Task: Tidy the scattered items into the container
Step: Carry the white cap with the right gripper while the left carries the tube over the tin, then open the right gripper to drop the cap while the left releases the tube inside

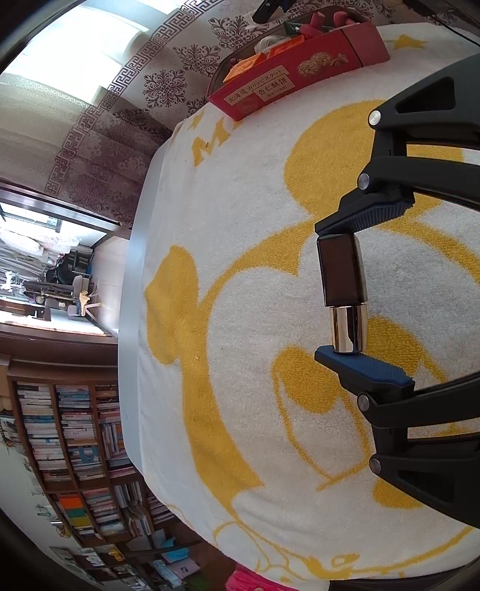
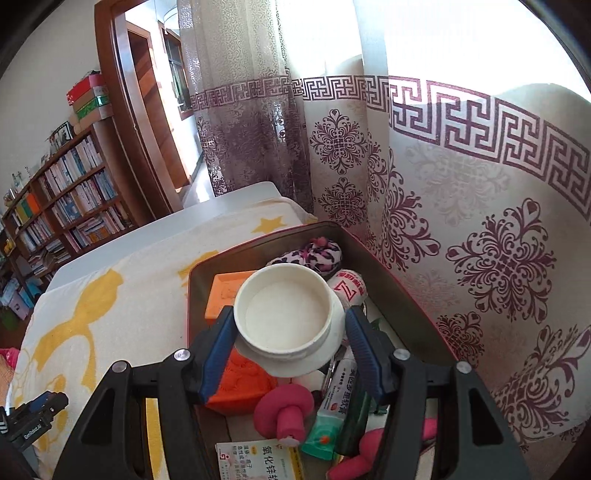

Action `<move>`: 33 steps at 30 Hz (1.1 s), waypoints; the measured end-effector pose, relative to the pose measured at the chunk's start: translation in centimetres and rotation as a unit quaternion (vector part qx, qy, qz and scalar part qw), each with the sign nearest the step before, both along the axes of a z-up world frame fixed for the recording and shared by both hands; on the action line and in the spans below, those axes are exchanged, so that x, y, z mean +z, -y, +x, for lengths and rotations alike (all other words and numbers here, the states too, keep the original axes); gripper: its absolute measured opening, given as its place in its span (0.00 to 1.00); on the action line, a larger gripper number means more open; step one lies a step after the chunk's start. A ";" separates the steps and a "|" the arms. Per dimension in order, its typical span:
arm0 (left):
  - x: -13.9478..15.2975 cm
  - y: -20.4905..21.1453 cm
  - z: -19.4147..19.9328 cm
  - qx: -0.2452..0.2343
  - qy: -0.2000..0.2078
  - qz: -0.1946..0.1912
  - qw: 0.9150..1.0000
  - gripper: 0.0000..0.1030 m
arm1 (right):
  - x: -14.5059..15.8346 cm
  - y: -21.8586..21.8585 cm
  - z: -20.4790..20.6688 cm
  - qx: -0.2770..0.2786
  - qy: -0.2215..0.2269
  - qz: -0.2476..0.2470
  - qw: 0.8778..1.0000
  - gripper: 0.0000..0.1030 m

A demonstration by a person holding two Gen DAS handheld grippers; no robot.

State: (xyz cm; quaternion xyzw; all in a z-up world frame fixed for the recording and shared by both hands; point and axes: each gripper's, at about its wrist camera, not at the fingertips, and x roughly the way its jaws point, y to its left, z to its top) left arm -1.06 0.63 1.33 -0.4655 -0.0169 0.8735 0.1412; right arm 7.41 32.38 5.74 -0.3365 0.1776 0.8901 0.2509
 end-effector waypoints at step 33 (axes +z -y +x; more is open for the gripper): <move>6.8 -23.1 4.8 -0.202 -0.050 0.009 0.978 0.61 | -1.3 -0.2 12.4 -0.009 -0.063 0.012 0.998 0.79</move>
